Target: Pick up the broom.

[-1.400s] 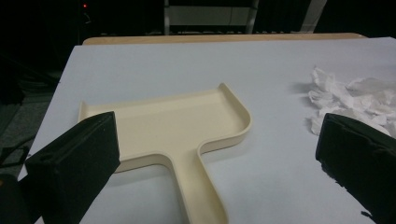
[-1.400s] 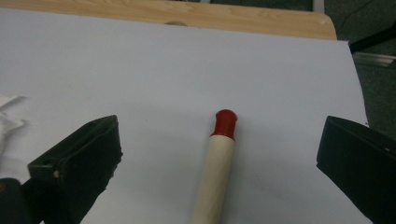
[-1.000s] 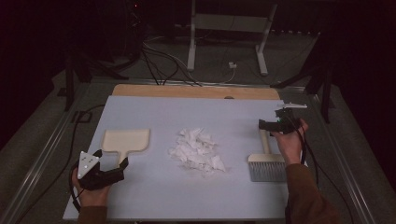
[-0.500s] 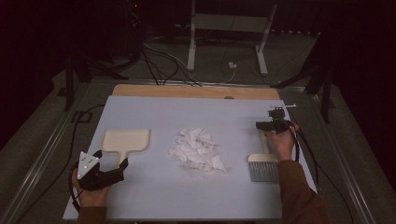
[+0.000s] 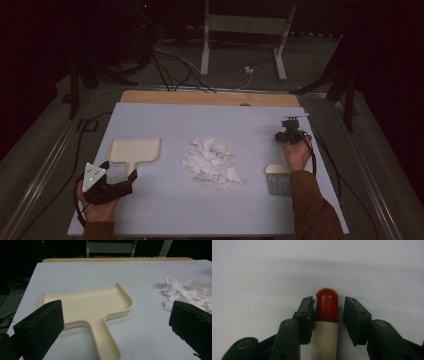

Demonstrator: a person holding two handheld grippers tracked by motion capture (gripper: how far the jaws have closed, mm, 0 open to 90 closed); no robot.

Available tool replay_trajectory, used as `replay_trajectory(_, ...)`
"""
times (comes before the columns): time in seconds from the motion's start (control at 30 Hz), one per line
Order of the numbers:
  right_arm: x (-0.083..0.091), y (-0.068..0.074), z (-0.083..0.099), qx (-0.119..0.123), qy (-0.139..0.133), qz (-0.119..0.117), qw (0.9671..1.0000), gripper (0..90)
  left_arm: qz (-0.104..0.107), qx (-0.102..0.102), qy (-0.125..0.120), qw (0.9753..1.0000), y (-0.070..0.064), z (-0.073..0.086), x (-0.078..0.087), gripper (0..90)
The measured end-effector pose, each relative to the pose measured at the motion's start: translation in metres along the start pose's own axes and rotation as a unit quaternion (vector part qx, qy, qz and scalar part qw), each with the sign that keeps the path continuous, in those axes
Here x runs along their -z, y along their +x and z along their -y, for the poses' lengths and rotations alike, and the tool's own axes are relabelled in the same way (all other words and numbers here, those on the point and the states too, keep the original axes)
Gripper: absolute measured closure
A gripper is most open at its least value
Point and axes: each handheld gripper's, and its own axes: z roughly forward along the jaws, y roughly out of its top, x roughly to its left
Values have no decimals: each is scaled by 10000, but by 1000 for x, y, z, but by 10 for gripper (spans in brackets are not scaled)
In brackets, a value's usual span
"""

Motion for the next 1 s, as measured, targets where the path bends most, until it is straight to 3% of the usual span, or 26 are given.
replay_trajectory(0.2, 1, 3, -1, -34, -6, -43, 10000, 684, 11, -5, 3, 10000, 0, 0, 0, 8)
replay_trajectory(0.6, 19, 2, -1, 24, -380, -154, 9992, 686, 5, -49, 47, 10000, -2, 0, -1, 8)
replay_trajectory(0.97, 58, 8, 0, 322, -1061, -414, 9930, 687, 6, -102, 90, 9999, -6, 0, -3, 8)
replay_trajectory(1.0, 68, 9, 1, 361, -1211, -470, 9909, 687, 9, -110, 96, 9999, -7, -1, -3, 8)
